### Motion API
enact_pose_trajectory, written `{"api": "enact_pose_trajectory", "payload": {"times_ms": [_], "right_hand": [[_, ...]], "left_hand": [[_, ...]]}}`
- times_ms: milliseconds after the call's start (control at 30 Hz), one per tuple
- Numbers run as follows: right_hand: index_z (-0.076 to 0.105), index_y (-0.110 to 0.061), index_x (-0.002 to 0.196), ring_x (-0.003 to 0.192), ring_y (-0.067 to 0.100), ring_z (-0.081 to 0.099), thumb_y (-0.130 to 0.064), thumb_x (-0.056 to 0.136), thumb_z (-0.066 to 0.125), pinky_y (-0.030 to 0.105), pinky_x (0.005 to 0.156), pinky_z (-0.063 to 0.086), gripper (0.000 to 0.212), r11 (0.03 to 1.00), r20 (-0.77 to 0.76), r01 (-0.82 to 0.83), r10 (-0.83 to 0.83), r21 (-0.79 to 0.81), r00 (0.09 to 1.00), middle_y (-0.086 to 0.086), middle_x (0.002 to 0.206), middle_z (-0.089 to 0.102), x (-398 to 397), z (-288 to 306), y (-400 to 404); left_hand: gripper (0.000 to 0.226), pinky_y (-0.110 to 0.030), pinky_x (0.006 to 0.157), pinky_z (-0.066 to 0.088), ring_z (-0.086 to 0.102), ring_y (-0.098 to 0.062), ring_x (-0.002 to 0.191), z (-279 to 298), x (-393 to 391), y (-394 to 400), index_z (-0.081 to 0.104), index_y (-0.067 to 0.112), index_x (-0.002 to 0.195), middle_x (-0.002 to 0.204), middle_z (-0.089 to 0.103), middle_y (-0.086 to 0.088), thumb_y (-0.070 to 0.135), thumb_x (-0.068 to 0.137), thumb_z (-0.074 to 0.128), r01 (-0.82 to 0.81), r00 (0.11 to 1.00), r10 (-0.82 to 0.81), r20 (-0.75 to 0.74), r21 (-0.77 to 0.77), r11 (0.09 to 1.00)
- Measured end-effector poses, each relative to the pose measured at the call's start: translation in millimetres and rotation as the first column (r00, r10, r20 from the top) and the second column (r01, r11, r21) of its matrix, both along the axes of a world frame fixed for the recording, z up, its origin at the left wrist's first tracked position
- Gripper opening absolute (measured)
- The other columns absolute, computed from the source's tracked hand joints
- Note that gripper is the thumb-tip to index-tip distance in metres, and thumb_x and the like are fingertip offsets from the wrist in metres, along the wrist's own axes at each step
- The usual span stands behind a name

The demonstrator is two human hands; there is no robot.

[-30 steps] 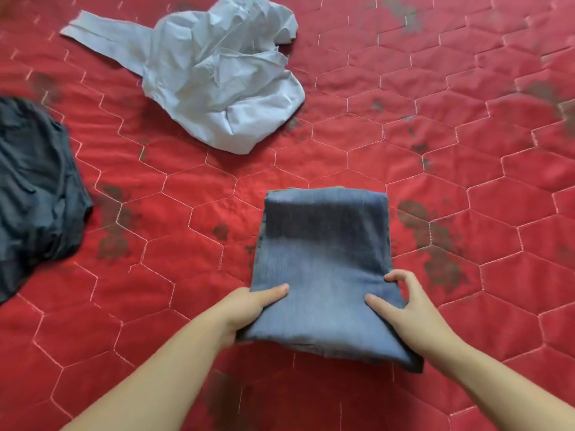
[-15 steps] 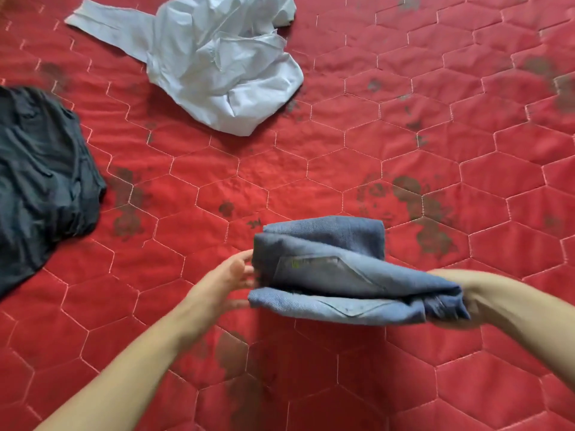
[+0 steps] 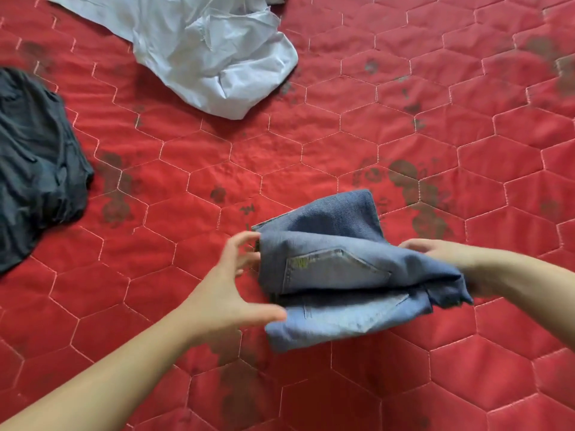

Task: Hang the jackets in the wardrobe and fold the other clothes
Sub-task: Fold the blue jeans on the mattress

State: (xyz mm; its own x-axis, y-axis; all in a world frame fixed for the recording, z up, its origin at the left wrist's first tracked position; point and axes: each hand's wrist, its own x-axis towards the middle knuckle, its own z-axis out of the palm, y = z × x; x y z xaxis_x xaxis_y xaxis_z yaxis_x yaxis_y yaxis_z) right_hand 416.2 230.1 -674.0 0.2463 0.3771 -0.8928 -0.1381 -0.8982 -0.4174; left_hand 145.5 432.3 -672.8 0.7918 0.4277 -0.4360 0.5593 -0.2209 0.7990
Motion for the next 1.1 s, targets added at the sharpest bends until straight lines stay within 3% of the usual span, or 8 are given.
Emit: {"api": "enact_pose_trajectory", "payload": {"times_ms": [167,267,367,467,733,900,1000,1100], "right_hand": [[0.05,-0.04,0.104,0.065,0.014,0.059,-0.028,0.082,0.068,0.03,0.067,0.046,0.03,0.919,0.479,-0.391,0.369,-0.057,0.796,-0.001,0.078,0.067,-34,-17,-38],[0.052,-0.032,0.115,0.1,0.028,0.062,-0.023,0.077,0.071,0.04,0.081,0.052,0.043,0.837,0.791,-0.547,0.335,0.0,0.513,0.006,0.121,0.056,-54,-37,-65],[0.056,-0.024,0.124,0.123,0.03,0.051,-0.045,0.067,0.068,0.048,0.1,0.039,0.062,0.51,0.926,-0.858,0.35,-0.065,0.138,0.01,0.139,0.05,-70,-47,-87],[0.048,-0.022,0.139,0.135,0.032,0.037,-0.044,0.042,0.076,0.057,0.105,0.028,0.103,0.24,0.804,-0.94,0.592,-0.242,-0.056,0.014,0.148,0.042,-76,-60,-99],[0.061,-0.026,0.082,0.077,0.024,0.064,-0.015,0.056,0.051,0.042,0.095,0.045,0.03,0.452,0.829,-0.885,0.533,-0.111,0.168,-0.003,0.079,0.066,-68,-38,-42],[0.061,-0.019,0.076,0.063,0.013,0.059,-0.017,0.06,0.061,0.03,0.059,0.049,0.016,0.476,0.159,-0.872,0.875,-0.117,0.457,-0.004,0.068,0.063,-10,40,55],[0.067,-0.02,0.085,0.066,0.021,0.065,-0.021,0.068,0.067,0.028,0.059,0.05,0.017,0.576,0.389,-0.785,0.793,-0.228,0.469,0.001,0.077,0.069,13,44,86],[0.061,-0.02,0.113,0.099,0.029,0.064,-0.029,0.081,0.059,0.042,0.093,0.044,0.033,0.693,0.914,-0.686,0.393,-0.222,0.1,0.006,0.114,0.065,-4,14,79]], "left_hand": [[0.088,-0.037,0.103,0.043,0.053,-0.009,0.121,0,9,-38,0.05,0.033,0.128,0.129,0.056,0.012,0.066,0.052,0.08,0.069,0.958,-0.202,0.206,0.516,0.854],[0.101,-0.056,0.11,0.035,0.04,-0.031,0.136,-16,17,-115,0.041,0.021,0.143,0.147,0.044,-0.007,0.069,0.059,0.073,0.567,0.814,-0.515,-0.268,0.555,0.609],[0.113,-0.064,0.114,-0.003,-0.014,-0.042,0.146,-46,7,-160,0.007,0.016,0.155,0.163,0.003,-0.016,0.045,0.071,0.077,0.715,0.676,-0.461,-0.575,0.362,0.598],[0.121,-0.058,0.114,0.026,0.033,-0.039,0.142,-65,-7,-165,0.038,0.023,0.147,0.154,0.038,-0.008,0.035,0.036,0.088,0.636,0.751,-0.394,-0.529,0.421,0.647],[0.061,-0.033,0.085,0.053,0.061,-0.024,0.107,-35,11,-118,0.055,0.029,0.119,0.117,0.063,0.004,0.018,0.062,0.071,0.445,0.888,-0.319,-0.331,0.444,0.778],[0.024,-0.02,0.048,0.039,0.052,-0.011,0.059,21,48,-10,0.063,0.016,0.086,0.067,0.056,0.006,0.013,0.062,0.06,0.285,0.879,-0.327,-0.346,-0.168,0.944],[0.029,-0.021,0.06,0.045,0.059,-0.01,0.069,11,60,30,0.07,0.021,0.093,0.079,0.065,0.005,0.019,0.064,0.069,0.077,0.935,-0.129,-0.331,-0.166,0.983],[0.029,-0.032,0.084,0.048,0.062,-0.016,0.1,-14,63,25,0.064,0.032,0.111,0.107,0.066,0.006,0.033,0.083,0.064,0.0,0.935,0.123,-0.332,0.346,0.938]]}}
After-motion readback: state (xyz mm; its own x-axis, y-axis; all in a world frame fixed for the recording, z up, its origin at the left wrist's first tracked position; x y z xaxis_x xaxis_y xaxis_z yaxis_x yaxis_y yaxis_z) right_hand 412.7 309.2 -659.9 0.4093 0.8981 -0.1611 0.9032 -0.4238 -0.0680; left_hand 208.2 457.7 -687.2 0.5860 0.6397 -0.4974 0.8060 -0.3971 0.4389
